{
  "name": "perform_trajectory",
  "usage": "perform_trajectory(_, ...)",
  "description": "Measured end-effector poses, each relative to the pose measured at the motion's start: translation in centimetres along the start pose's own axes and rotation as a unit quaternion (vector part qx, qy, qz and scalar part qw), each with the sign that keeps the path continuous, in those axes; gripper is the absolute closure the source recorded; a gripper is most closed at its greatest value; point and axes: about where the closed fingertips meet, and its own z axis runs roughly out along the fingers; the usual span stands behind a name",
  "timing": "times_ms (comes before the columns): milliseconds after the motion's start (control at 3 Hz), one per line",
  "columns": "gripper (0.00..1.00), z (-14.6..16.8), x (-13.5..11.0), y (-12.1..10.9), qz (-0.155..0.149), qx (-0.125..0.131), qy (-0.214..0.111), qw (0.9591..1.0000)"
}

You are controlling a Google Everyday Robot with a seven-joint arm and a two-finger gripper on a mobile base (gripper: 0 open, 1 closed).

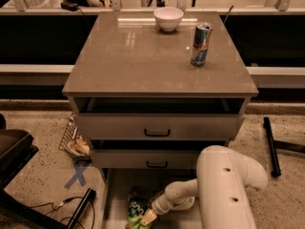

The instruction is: Pick green rice chip bag from bottom drawer and place on counter

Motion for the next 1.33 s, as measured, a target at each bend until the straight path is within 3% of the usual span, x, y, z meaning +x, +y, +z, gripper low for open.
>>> perform_trajectory(333,1.0,0.0,0.0,0.0,0.0,0.0,0.0,1.0)
perform_trajectory(667,1.0,-1.3,-1.2,0.6,-0.001,-0.021,-0.024,0.9995)
perform_trajectory(1000,1.0,-6.0,-2.2,1.2,0.011,-0.051,-0.048,0.9975)
perform_trajectory(1333,1.0,-15.9,-3.8,1.3,0.033,-0.071,-0.052,0.9956)
